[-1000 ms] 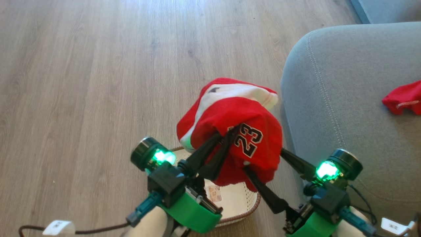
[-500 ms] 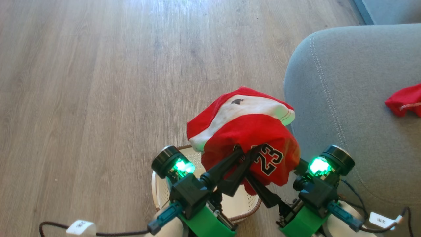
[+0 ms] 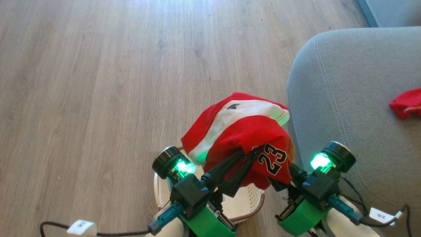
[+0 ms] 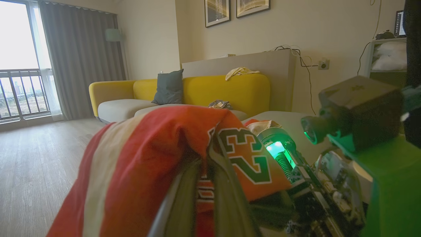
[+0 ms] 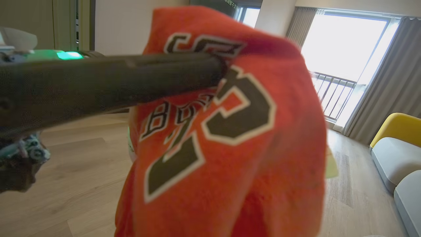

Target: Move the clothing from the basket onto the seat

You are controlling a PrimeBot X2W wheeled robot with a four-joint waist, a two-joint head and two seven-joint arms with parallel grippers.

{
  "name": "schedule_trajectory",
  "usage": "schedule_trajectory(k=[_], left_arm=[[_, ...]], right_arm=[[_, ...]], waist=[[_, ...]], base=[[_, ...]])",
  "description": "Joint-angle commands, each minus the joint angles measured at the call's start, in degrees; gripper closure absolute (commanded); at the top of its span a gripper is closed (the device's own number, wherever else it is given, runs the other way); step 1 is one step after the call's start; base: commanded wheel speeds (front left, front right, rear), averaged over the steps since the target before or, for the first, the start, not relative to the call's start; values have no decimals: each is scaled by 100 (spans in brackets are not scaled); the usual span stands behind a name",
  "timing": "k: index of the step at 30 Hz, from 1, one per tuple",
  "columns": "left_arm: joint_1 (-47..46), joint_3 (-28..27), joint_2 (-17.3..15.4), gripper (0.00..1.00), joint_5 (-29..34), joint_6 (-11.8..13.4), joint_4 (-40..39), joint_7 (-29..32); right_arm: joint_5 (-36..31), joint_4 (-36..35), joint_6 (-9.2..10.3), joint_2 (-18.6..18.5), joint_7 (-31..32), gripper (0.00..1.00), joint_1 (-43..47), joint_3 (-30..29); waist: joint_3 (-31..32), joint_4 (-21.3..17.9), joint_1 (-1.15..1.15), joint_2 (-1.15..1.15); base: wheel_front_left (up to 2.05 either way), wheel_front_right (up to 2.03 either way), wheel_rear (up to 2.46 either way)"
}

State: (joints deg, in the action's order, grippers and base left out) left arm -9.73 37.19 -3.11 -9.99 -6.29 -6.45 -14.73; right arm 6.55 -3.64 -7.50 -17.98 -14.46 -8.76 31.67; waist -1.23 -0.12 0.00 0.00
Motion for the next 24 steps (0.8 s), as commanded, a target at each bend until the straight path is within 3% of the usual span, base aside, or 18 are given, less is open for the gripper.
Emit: schedule_trajectory(k=[1,10,12,14,17,18,19,20,24], left_arm=[[-284,-186,24,100,-17,33,-212,-27],[-281,-242,24,100,-23,111,-299,-27],[-279,-238,24,91,-22,114,-310,-27],[-277,-237,24,76,-17,115,-315,-27],[-277,-231,24,61,-5,114,-316,-27],[-278,-229,24,44,-1,113,-316,-27],[-280,-226,24,12,4,111,-314,-27],[-282,-224,24,0,10,110,-314,-27],[-267,-240,24,0,0,127,-273,-27]], right_arm=[[42,-183,1,46,-54,100,-126,-6],[26,-221,1,94,-54,100,-115,-86],[13,-243,1,106,-54,100,-119,-109],[5,-278,1,124,-54,100,-121,-149],[-39,-334,1,149,-54,100,-118,-227],[-57,-352,1,159,-54,100,-115,-254],[-72,-367,1,168,-54,100,-111,-279],[-86,-380,1,176,-54,100,-106,-304],[-165,-402,1,205,-54,100,-82,-453]], waist=[[-6,5,0,0],[-24,11,0,0],[-23,11,0,0],[-20,8,0,0],[-13,5,0,0],[-11,4,0,0],[-10,4,0,0],[-9,3,0,0],[-5,2,0,0]], base=[[0,0,0],[0,0,0],[0,0,0],[0,0,0],[0,0,0],[0,0,0],[0,0,0],[0,0,0],[0,0,0]])
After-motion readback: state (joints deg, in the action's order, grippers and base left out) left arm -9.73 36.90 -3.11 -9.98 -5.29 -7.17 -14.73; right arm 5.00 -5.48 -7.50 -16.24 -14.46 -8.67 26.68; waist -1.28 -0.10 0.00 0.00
